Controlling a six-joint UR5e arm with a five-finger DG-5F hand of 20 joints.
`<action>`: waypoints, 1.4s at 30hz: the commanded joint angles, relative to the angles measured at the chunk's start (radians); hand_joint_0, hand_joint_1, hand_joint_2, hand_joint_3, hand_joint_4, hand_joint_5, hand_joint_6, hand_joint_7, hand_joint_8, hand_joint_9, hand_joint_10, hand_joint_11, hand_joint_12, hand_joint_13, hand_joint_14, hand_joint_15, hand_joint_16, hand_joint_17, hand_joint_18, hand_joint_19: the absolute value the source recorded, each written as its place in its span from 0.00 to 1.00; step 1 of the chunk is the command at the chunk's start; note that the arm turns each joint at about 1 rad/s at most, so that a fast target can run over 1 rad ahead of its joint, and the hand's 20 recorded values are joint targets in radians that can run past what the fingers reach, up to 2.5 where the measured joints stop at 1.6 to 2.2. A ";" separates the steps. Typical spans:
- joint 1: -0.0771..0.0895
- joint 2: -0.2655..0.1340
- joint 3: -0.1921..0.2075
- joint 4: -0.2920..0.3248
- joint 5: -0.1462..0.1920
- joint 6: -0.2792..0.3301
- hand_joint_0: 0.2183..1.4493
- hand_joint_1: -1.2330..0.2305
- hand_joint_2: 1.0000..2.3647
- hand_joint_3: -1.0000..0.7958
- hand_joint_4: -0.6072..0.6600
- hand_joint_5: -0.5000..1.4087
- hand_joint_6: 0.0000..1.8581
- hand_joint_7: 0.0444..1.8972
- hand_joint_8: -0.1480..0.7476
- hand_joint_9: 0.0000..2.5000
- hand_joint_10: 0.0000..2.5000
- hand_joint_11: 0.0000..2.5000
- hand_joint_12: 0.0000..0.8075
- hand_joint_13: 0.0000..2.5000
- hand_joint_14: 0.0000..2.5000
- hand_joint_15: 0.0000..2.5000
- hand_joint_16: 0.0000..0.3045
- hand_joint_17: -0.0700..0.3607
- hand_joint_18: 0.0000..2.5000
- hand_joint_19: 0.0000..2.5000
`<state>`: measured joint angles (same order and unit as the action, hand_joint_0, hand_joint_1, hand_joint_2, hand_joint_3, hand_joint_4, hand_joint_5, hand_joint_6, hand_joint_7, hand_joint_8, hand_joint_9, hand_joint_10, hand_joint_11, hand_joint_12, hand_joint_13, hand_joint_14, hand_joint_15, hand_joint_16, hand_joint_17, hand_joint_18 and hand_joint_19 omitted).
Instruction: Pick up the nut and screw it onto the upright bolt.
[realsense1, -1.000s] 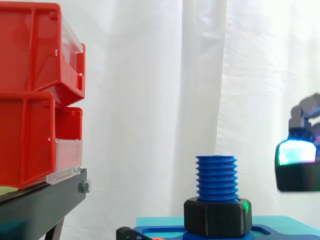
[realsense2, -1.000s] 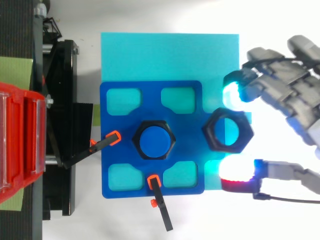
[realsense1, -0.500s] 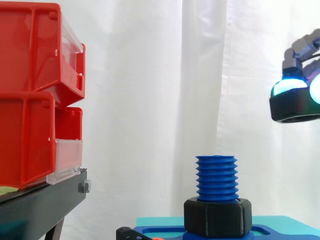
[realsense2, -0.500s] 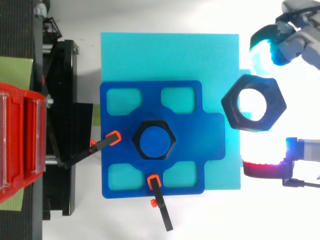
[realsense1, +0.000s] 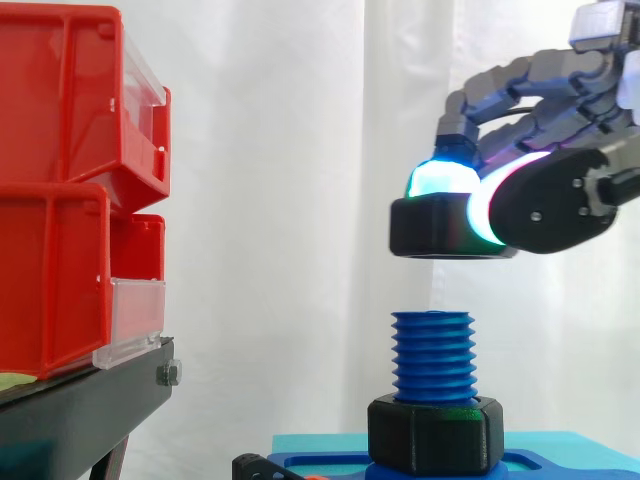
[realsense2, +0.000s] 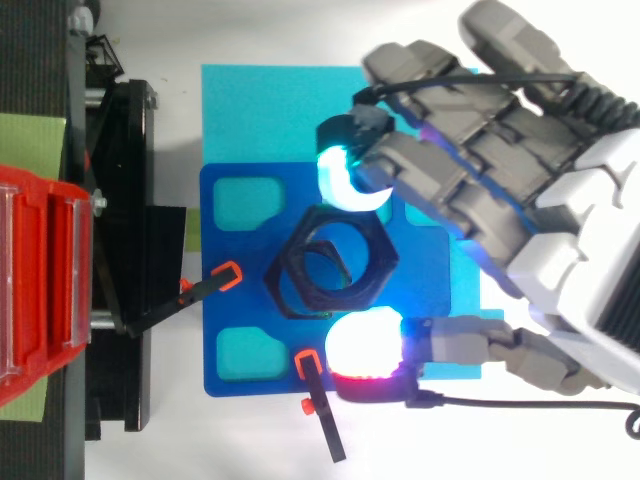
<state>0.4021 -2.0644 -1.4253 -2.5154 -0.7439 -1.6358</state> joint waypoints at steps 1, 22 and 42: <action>-0.005 -0.023 0.016 0.015 -0.022 0.013 0.24 0.42 0.00 0.28 0.74 0.19 0.27 0.66 0.52 0.20 0.00 0.00 0.46 0.20 0.00 0.00 0.16 0.41 0.18 0.00; -0.003 -0.040 0.014 -0.017 -0.051 0.050 0.24 0.43 0.00 0.28 0.74 0.19 0.27 0.66 0.51 0.20 0.00 0.00 0.46 0.20 0.00 0.00 0.16 0.41 0.18 0.00; 0.001 -0.040 0.014 -0.040 -0.051 0.053 0.24 0.43 0.00 0.28 0.74 0.19 0.27 0.66 0.52 0.20 0.00 0.00 0.46 0.20 0.00 0.00 0.16 0.41 0.18 0.00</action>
<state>0.4033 -2.1046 -1.4113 -2.5560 -0.7949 -1.5834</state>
